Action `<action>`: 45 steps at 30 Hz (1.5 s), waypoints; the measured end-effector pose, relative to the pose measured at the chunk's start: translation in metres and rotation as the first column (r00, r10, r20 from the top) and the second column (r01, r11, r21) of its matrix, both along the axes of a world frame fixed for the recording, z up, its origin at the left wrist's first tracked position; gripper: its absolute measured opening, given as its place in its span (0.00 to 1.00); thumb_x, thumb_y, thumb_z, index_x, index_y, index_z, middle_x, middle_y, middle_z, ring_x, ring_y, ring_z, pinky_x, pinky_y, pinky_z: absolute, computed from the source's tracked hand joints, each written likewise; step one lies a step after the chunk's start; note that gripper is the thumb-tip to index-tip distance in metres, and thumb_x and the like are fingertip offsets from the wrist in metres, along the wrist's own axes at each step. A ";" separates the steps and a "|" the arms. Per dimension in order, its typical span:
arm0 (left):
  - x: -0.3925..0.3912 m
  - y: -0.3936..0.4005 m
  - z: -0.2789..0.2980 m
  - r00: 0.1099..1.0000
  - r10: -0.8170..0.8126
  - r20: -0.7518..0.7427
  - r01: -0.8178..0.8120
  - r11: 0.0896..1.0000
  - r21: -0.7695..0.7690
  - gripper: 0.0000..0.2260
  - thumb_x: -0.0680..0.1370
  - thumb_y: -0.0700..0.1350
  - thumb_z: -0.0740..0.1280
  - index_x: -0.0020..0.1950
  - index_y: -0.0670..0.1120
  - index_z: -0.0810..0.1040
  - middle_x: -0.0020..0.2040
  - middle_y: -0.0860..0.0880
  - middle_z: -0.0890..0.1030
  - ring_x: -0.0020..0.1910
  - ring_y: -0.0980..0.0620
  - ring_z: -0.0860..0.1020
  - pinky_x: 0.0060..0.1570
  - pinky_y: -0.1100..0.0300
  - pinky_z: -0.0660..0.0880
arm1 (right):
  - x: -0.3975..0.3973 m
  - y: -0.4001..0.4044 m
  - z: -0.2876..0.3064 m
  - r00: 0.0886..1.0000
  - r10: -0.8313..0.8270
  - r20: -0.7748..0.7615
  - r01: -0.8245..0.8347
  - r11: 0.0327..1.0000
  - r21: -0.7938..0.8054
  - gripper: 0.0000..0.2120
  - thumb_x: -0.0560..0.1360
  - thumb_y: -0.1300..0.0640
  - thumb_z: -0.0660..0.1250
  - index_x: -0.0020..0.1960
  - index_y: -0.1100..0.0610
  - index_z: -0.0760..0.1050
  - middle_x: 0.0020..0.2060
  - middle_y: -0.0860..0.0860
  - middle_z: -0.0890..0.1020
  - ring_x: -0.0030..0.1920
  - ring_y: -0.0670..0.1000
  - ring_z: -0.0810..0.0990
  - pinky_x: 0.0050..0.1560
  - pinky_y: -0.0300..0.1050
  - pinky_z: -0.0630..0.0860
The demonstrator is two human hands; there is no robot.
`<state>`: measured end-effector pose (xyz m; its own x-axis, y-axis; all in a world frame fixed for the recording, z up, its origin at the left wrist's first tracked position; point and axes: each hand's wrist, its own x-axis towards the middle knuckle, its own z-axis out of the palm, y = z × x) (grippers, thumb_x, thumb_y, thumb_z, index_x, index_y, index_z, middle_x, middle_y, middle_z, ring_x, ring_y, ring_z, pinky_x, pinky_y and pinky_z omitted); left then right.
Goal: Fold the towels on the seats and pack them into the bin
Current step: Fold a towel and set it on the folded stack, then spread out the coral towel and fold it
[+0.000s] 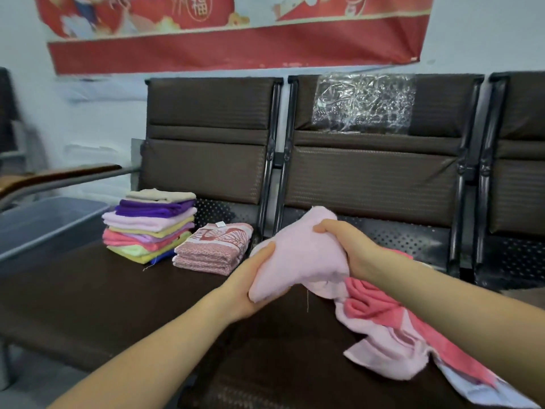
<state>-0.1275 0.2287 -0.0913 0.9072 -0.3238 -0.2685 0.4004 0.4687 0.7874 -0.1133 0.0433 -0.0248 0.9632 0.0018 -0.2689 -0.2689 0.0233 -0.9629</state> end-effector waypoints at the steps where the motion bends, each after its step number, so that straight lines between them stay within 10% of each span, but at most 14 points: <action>1: 0.004 0.012 -0.004 1.000 0.020 0.009 -0.020 1.000 -0.013 0.14 0.74 0.49 0.67 0.57 0.45 0.79 0.51 0.44 0.84 0.44 0.47 0.82 0.58 0.50 0.73 | 0.007 0.004 -0.007 1.000 -0.022 0.013 0.022 0.997 -0.068 0.09 0.74 0.55 0.67 0.48 0.61 0.78 0.45 0.60 0.82 0.45 0.57 0.80 0.44 0.45 0.76; 6: 0.032 0.060 -0.028 0.992 0.126 0.002 -0.125 0.981 0.151 0.18 0.76 0.43 0.66 0.65 0.42 0.74 0.58 0.42 0.82 0.53 0.46 0.80 0.51 0.53 0.77 | 0.040 0.039 -0.050 0.998 0.050 0.033 -0.040 0.964 -0.264 0.13 0.75 0.59 0.67 0.58 0.63 0.78 0.52 0.58 0.81 0.45 0.52 0.78 0.40 0.42 0.74; 13: 0.097 0.125 -0.011 0.950 0.296 0.096 -0.307 0.842 0.444 0.09 0.73 0.38 0.63 0.52 0.43 0.75 0.46 0.41 0.78 0.43 0.45 0.77 0.36 0.56 0.77 | 0.117 0.121 -0.076 0.986 0.083 0.144 -0.046 0.970 -0.241 0.13 0.75 0.64 0.64 0.60 0.61 0.75 0.52 0.58 0.79 0.42 0.51 0.75 0.35 0.40 0.70; 18: 0.187 0.178 -0.003 0.875 0.334 0.350 -0.482 0.532 0.696 0.24 0.62 0.48 0.66 0.55 0.41 0.77 0.55 0.38 0.79 0.54 0.41 0.79 0.57 0.46 0.76 | 0.196 0.173 -0.084 0.982 0.058 0.177 -0.055 0.998 -0.024 0.22 0.75 0.59 0.68 0.67 0.60 0.69 0.59 0.57 0.78 0.52 0.55 0.79 0.45 0.45 0.77; 23: 0.220 0.198 -0.072 0.936 0.049 0.348 -0.350 0.048 0.935 0.20 0.77 0.46 0.64 0.68 0.41 0.72 0.65 0.40 0.76 0.63 0.41 0.74 0.64 0.53 0.69 | 0.218 0.193 -0.143 0.994 0.037 0.100 -0.009 0.963 -0.268 0.24 0.72 0.57 0.72 0.65 0.64 0.72 0.60 0.57 0.78 0.57 0.59 0.79 0.57 0.51 0.77; 31: 0.189 0.187 -0.061 0.898 0.060 0.437 -0.427 -0.125 0.895 0.22 0.77 0.51 0.56 0.67 0.43 0.75 0.69 0.43 0.74 0.68 0.42 0.70 0.68 0.54 0.65 | 0.176 0.157 -0.115 0.971 0.239 0.026 -0.215 0.912 -0.349 0.12 0.80 0.50 0.59 0.44 0.58 0.71 0.34 0.54 0.74 0.29 0.49 0.71 0.30 0.39 0.67; 35: 0.144 0.134 -0.020 0.894 0.026 0.446 -0.444 -0.064 0.894 0.18 0.78 0.48 0.57 0.62 0.41 0.77 0.64 0.41 0.76 0.64 0.42 0.73 0.62 0.55 0.68 | 0.123 0.109 -0.080 0.969 0.247 -0.009 -0.232 0.896 -0.380 0.11 0.81 0.49 0.59 0.49 0.58 0.70 0.38 0.54 0.75 0.31 0.50 0.72 0.31 0.39 0.67; 40: 0.069 0.026 0.016 0.928 0.033 0.372 -0.358 0.359 0.862 0.11 0.79 0.49 0.60 0.41 0.44 0.75 0.45 0.37 0.78 0.45 0.41 0.79 0.43 0.54 0.74 | 0.041 0.020 -0.048 0.972 0.233 -0.007 -0.215 0.883 -0.418 0.10 0.81 0.52 0.58 0.52 0.58 0.74 0.38 0.54 0.78 0.31 0.50 0.75 0.31 0.39 0.69; 45: 0.023 -0.074 0.020 0.969 -0.132 0.208 -0.119 0.488 0.865 0.12 0.81 0.50 0.58 0.51 0.45 0.76 0.50 0.45 0.77 0.42 0.49 0.76 0.47 0.56 0.75 | -0.013 -0.069 -0.046 0.998 0.025 0.050 -0.003 0.922 -0.387 0.08 0.79 0.59 0.60 0.43 0.58 0.76 0.34 0.53 0.77 0.28 0.49 0.72 0.29 0.38 0.64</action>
<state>-0.1047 0.1548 -0.0709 0.9758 -0.0461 -0.2138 0.1621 -0.5038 0.8485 -0.1265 -0.0258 -0.0711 0.9766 -0.0786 -0.2003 -0.2151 -0.3571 -0.9089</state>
